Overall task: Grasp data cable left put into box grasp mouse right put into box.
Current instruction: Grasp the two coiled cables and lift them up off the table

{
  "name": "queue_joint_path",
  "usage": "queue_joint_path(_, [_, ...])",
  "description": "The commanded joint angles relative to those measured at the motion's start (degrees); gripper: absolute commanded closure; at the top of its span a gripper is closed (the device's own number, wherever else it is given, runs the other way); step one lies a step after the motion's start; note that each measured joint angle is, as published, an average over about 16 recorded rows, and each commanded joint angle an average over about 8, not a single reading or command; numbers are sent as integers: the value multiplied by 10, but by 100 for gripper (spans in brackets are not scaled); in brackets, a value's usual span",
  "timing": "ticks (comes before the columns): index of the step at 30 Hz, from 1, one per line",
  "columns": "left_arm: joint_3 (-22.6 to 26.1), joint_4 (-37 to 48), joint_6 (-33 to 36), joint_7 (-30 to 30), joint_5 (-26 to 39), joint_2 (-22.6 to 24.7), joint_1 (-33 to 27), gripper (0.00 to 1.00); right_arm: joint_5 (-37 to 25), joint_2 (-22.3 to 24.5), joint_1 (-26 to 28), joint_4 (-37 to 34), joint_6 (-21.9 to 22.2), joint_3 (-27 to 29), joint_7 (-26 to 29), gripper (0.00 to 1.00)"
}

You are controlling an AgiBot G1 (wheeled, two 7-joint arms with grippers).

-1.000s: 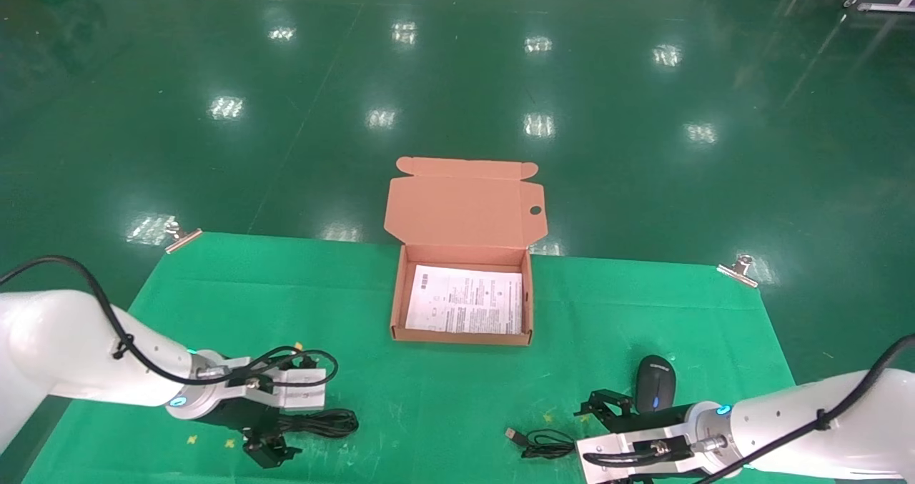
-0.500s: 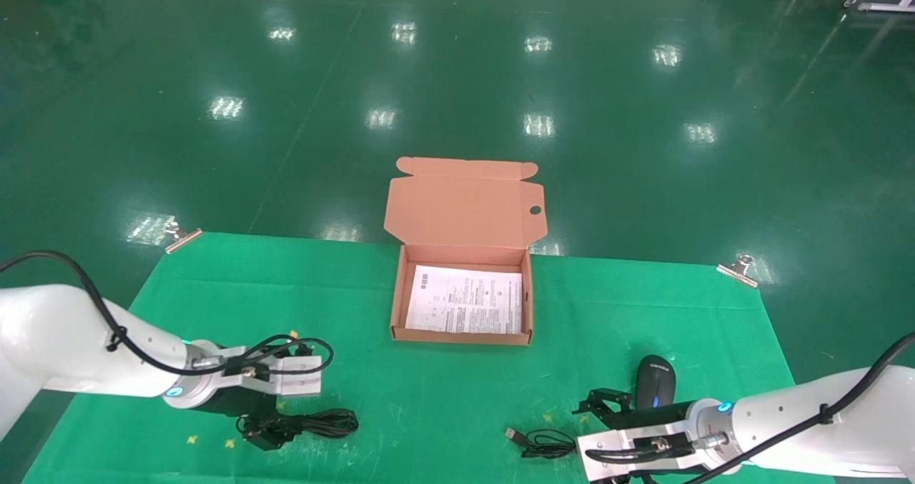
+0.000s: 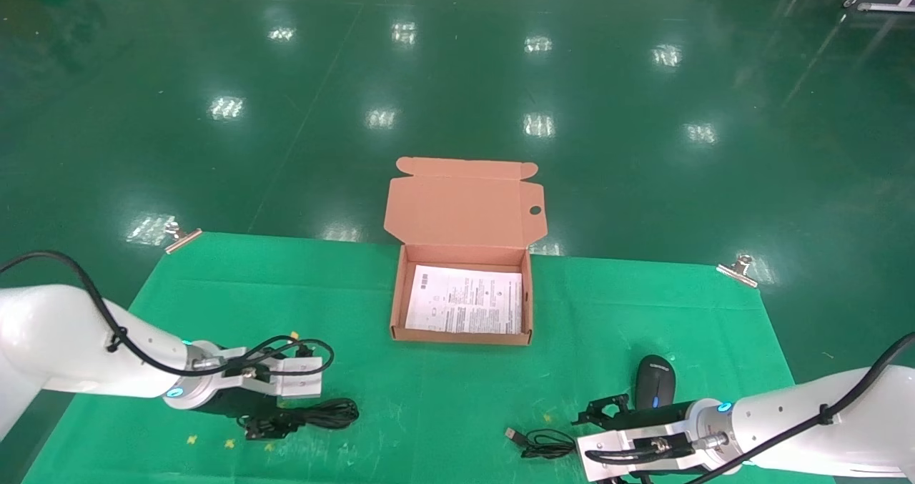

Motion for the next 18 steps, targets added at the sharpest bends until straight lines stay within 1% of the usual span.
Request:
queue_joint_path(1, [0,0,0,0,0,0,0,100,0,0,0,1,0,0,0,100])
queue_joint_path(18, [0,-2,2,-1,0,-1,0,100,-1,1,1,2,-1,-1,1,100])
